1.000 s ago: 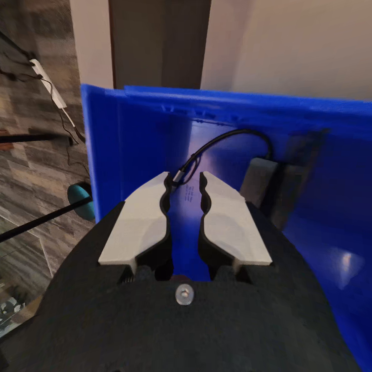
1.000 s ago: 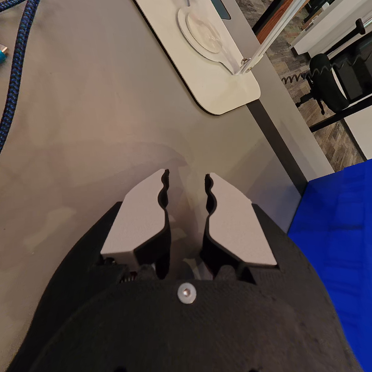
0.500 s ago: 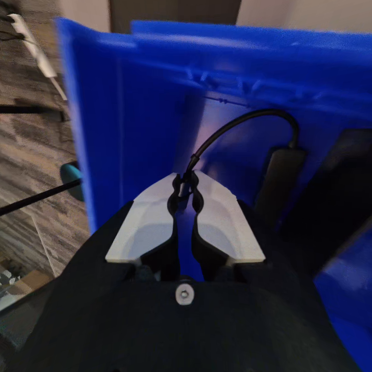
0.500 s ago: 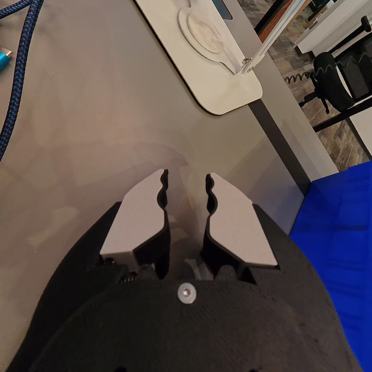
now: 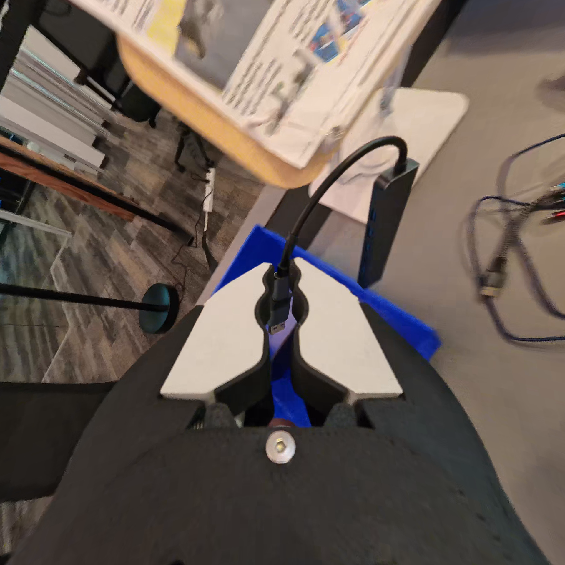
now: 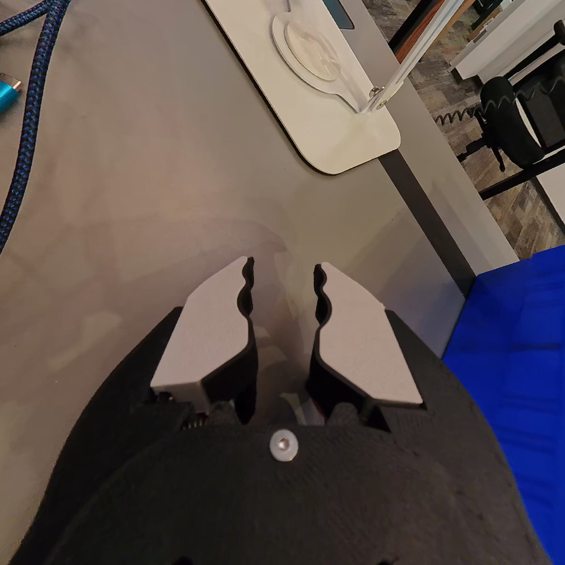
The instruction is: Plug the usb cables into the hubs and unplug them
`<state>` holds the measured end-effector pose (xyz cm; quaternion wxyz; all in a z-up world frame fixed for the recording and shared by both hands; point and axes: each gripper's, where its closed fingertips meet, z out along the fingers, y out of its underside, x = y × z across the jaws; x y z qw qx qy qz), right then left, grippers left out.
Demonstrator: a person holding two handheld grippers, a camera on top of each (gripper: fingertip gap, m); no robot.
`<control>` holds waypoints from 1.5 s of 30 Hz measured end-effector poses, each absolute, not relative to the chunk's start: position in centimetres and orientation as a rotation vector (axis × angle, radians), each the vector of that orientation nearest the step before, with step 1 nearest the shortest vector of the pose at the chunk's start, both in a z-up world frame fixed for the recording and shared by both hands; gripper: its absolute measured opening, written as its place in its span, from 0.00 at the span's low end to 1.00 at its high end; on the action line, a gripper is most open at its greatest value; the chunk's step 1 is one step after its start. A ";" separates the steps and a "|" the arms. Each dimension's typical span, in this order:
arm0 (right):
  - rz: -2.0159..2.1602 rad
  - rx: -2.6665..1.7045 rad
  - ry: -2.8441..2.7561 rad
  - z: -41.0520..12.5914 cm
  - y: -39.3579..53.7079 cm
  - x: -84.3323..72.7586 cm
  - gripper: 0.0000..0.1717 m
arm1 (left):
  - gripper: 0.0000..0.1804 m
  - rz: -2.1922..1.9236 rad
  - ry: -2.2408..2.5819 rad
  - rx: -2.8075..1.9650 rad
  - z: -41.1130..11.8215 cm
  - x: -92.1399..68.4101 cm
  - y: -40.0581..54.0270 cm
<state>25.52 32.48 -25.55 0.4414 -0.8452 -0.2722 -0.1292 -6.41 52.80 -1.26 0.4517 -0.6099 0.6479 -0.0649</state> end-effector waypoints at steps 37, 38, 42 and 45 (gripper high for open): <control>-0.270 -2.109 -0.672 -25.6 32.1 25.2 0.25 | 0.33 -0.374 1.508 -2.151 -20.6 -13.2 35.6; -0.270 -2.109 -0.673 -25.6 32.1 25.2 0.25 | 0.33 -0.373 1.514 -2.144 -20.4 -13.0 34.9; -0.271 -2.109 -0.671 -25.6 32.1 25.2 0.25 | 0.32 -0.317 1.493 -2.137 -20.8 -13.0 33.4; -0.270 -2.110 -0.668 -25.6 32.1 25.2 0.25 | 0.32 -0.376 1.492 -2.166 -21.9 -13.1 32.1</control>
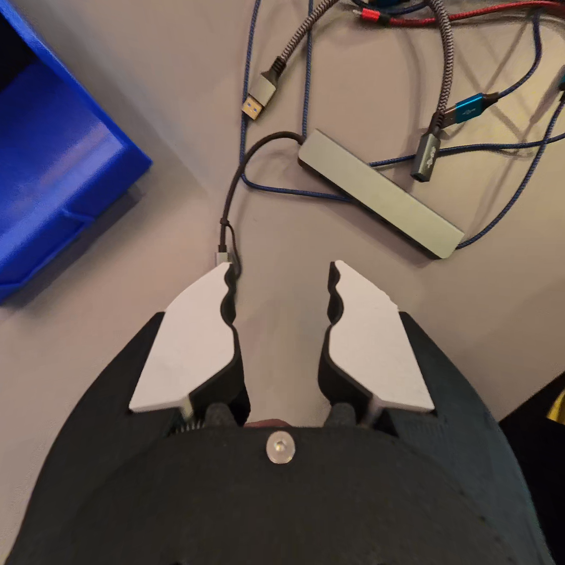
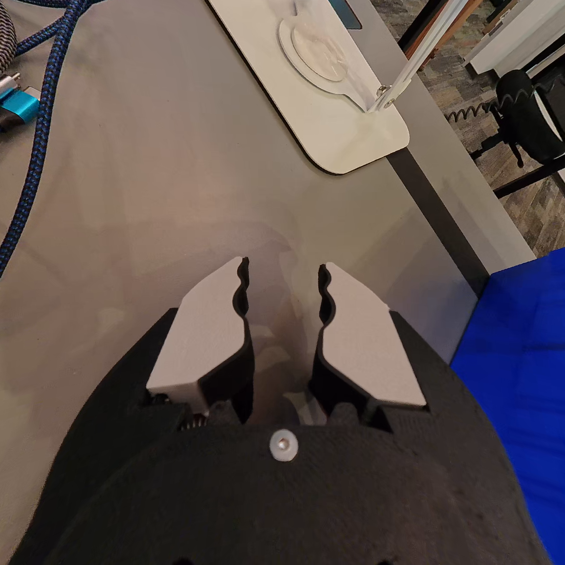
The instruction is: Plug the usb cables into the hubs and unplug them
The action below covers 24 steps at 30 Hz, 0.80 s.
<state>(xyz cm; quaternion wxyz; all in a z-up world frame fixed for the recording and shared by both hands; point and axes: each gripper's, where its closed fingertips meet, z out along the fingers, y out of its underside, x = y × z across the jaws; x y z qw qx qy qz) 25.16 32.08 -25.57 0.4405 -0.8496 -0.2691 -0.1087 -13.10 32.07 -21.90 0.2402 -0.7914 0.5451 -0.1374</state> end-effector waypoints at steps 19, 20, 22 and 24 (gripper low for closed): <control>-0.263 -2.111 -0.670 -25.5 32.1 25.1 0.25 | 0.26 -0.354 1.373 -2.331 -26.9 -4.8 27.1; -0.263 -2.111 -0.671 -25.5 32.1 25.1 0.25 | 0.25 -0.357 1.374 -2.319 -26.9 -4.6 27.1; -0.264 -2.110 -0.669 -25.5 32.1 25.1 0.25 | 0.23 -0.366 1.387 -2.276 -26.8 -4.3 27.1; -0.269 -2.111 -0.659 -25.4 32.2 25.2 0.27 | 0.19 -0.394 1.375 -2.239 -26.4 -4.3 27.2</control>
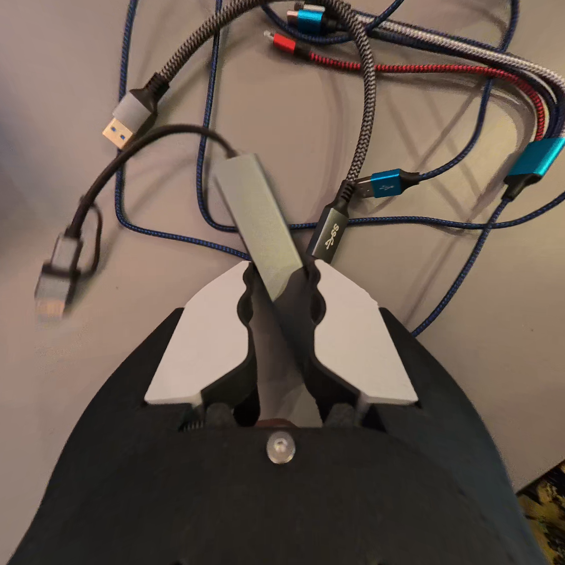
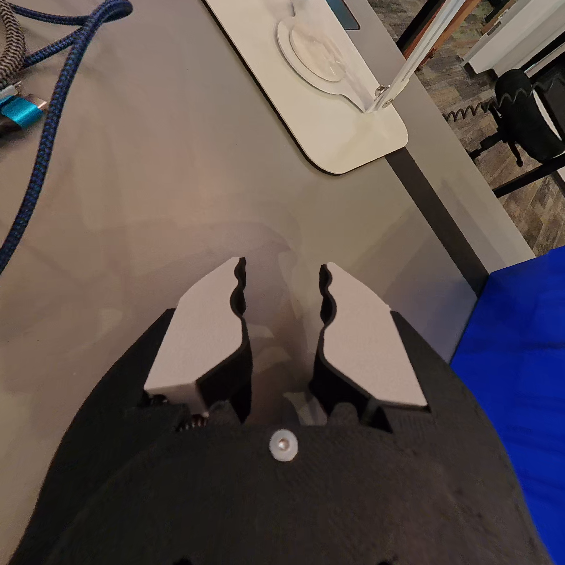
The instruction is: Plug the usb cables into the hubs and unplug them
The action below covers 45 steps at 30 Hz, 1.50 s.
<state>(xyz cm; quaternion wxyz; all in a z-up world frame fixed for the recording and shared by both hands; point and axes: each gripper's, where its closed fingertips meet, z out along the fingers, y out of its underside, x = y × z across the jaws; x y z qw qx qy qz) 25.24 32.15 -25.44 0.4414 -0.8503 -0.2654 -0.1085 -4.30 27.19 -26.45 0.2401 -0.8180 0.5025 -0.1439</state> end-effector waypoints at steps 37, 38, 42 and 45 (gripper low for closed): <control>1.251 -1.277 -0.607 -4.4 25.2 6.2 0.06 | 0.53 -0.673 1.139 -1.641 -12.9 -1.4 26.9; 1.268 -1.208 -0.569 -3.5 25.0 6.8 0.06 | 0.53 -0.801 1.095 -1.691 -13.3 -1.4 26.6; 1.336 -1.037 -0.498 -2.1 24.0 7.1 0.06 | 0.46 -1.331 0.948 -1.614 -11.0 0.6 23.7; 1.388 -0.994 -0.493 -2.6 23.7 5.9 0.06 | 0.30 -1.493 0.846 -1.466 -7.9 1.8 23.2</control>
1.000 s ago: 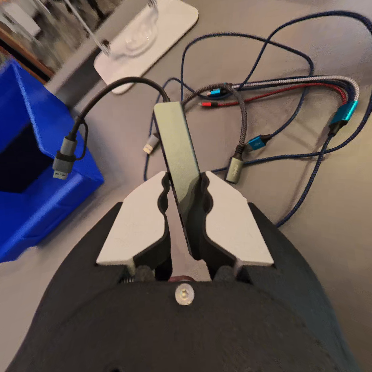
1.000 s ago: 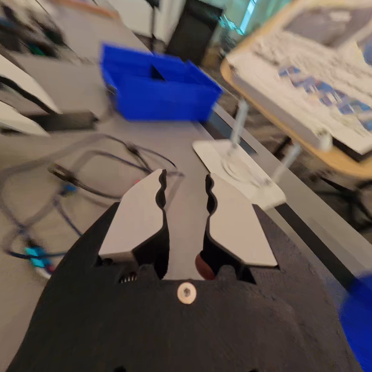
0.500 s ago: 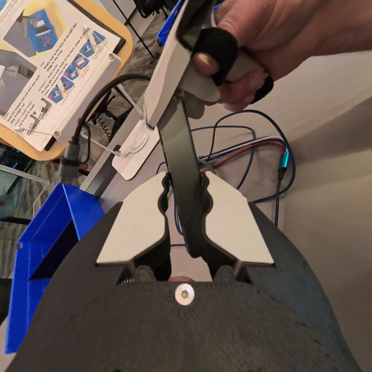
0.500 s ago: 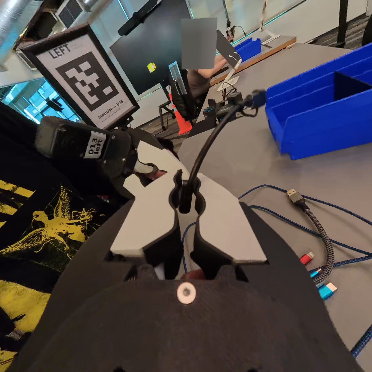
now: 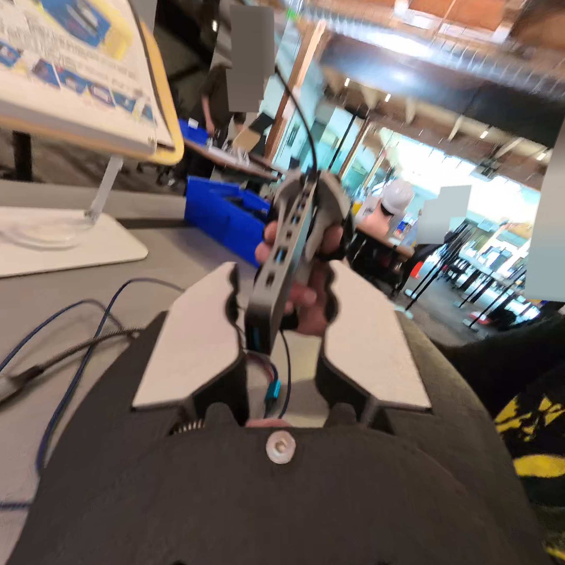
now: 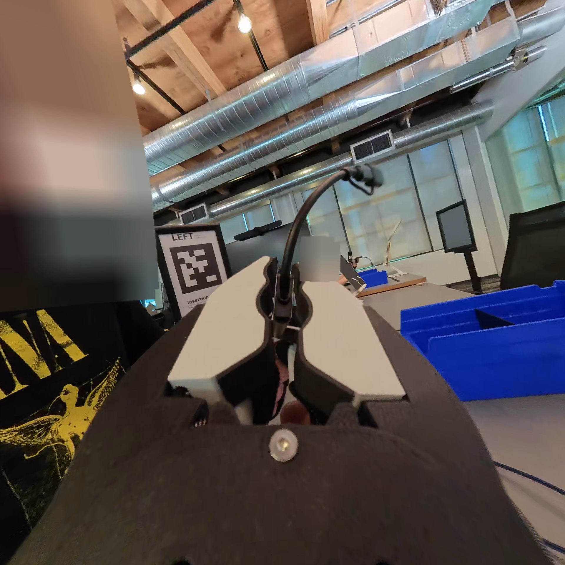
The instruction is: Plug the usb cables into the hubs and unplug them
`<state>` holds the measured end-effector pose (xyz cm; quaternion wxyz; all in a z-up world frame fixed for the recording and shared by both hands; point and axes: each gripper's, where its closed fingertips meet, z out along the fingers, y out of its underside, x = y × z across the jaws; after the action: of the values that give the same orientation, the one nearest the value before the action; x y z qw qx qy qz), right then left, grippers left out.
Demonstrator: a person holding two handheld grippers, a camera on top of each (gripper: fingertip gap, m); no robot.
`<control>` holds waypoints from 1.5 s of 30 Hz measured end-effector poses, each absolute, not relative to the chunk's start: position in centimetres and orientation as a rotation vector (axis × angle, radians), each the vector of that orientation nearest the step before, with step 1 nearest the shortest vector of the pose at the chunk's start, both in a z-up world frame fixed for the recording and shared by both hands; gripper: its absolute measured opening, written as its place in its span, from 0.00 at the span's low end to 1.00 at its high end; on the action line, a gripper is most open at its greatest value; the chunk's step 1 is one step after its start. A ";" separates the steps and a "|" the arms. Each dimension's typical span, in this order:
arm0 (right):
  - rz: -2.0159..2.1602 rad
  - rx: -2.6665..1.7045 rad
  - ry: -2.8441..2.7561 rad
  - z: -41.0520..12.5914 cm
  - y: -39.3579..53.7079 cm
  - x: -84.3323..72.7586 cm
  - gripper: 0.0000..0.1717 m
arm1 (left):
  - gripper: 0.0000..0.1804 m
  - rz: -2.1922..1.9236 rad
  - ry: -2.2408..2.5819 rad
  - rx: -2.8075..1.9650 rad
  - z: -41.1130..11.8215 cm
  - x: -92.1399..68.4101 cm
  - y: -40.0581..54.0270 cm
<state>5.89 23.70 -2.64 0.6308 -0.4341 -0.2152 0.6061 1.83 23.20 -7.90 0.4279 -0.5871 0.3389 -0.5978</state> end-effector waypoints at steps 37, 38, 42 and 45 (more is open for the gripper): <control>1.685 -1.382 -1.217 -8.8 18.9 -1.2 0.06 | 0.35 -1.597 1.409 -1.165 -3.2 0.5 20.8; 1.737 -1.359 -1.269 -8.9 18.3 -1.3 0.06 | 0.38 -1.629 1.446 -1.135 -3.4 1.0 20.0; 1.785 -1.376 -1.466 -10.2 16.4 -2.3 0.06 | 0.37 -1.660 1.551 -1.087 -4.7 2.7 18.2; 1.699 -1.442 -1.481 -11.0 16.7 -3.2 0.06 | 0.17 -1.657 1.527 -1.074 -5.1 3.0 18.2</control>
<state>-3.24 16.75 -10.97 0.2310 -0.5244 -0.5385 0.6178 2.98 18.20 -5.13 0.3174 -0.4080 0.5802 -0.6294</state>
